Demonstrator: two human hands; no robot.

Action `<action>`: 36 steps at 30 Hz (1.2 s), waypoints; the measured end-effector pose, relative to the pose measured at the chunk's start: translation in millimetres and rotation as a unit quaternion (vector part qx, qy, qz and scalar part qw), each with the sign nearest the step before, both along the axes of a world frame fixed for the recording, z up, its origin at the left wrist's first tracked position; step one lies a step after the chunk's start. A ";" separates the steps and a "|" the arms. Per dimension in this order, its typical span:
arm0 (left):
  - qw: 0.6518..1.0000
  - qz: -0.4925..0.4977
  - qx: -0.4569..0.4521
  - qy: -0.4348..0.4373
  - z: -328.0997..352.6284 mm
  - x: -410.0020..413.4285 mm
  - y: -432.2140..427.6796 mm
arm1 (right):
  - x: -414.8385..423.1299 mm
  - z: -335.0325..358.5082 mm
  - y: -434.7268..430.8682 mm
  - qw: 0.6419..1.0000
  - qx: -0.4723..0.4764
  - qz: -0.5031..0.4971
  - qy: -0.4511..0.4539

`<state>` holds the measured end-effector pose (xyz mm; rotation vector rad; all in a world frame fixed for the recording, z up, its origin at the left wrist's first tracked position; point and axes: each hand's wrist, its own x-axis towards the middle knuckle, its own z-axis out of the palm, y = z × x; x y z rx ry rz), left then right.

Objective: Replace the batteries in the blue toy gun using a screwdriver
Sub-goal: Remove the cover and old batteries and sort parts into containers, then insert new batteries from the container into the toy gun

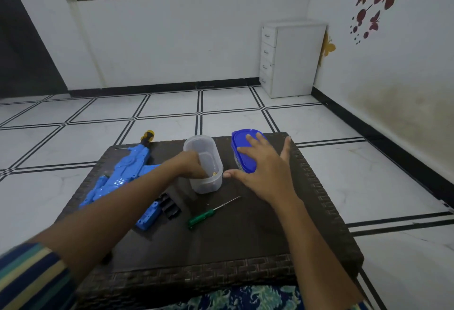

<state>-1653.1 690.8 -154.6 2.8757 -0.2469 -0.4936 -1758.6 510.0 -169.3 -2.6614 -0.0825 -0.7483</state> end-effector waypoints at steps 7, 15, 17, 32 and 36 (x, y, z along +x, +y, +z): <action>0.999 0.035 -0.013 -0.034 -6.8 0.0 -5.8 | -3.9 13.5 21.0 0.975 0.020 -0.011 -0.223; 0.991 0.024 -0.063 -0.112 7.2 -3.6 -1.5 | -12.2 16.1 39.8 0.956 0.091 0.043 -0.274; 0.989 0.005 -0.063 -0.136 9.4 -9.6 -1.0 | -13.7 16.1 46.2 0.958 0.089 0.055 -0.266; 0.843 0.123 -0.508 0.126 70.4 -63.4 38.7 | -13.3 10.4 69.0 0.908 0.385 0.157 0.045; 0.761 0.185 -0.608 0.130 43.0 -91.1 56.4 | -19.2 13.9 84.1 0.845 0.500 0.188 0.028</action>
